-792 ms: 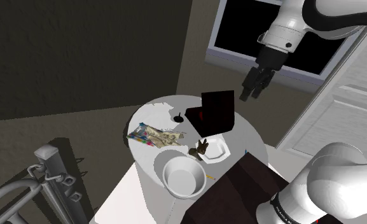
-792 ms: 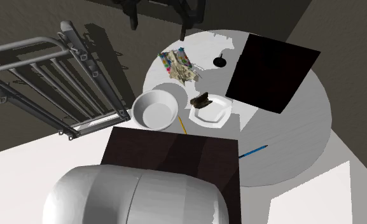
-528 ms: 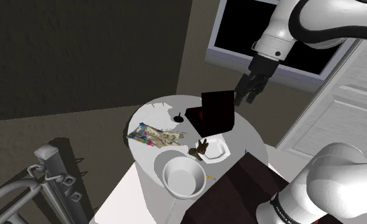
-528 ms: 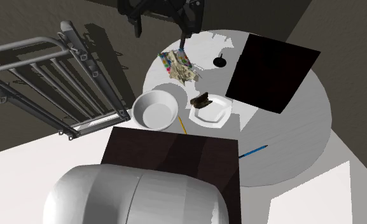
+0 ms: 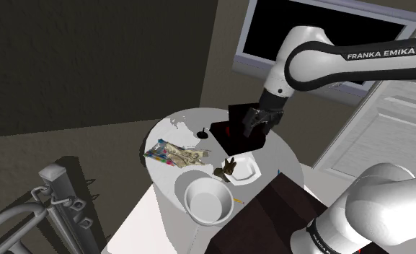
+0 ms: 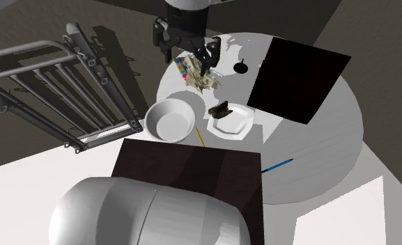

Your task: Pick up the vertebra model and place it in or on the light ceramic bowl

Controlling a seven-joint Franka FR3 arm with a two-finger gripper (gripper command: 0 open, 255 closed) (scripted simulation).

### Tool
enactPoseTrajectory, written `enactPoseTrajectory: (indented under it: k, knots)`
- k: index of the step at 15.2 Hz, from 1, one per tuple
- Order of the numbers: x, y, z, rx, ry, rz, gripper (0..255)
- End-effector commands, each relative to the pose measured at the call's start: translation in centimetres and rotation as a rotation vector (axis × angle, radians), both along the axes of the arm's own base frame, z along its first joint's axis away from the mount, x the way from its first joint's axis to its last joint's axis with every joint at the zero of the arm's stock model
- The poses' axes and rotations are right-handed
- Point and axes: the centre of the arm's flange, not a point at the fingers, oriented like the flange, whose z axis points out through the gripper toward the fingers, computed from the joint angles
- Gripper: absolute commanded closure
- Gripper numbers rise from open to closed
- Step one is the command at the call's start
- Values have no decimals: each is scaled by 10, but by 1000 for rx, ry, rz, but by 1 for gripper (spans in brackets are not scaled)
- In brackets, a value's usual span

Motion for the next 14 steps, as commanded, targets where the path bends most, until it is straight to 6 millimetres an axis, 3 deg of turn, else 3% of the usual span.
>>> enactPoseTrajectory:
  k: [1,14]
  knots:
    - [9,-1,-23,-11,2,-51,0]
    - [62,-26,-183,-78,34,-368,0]
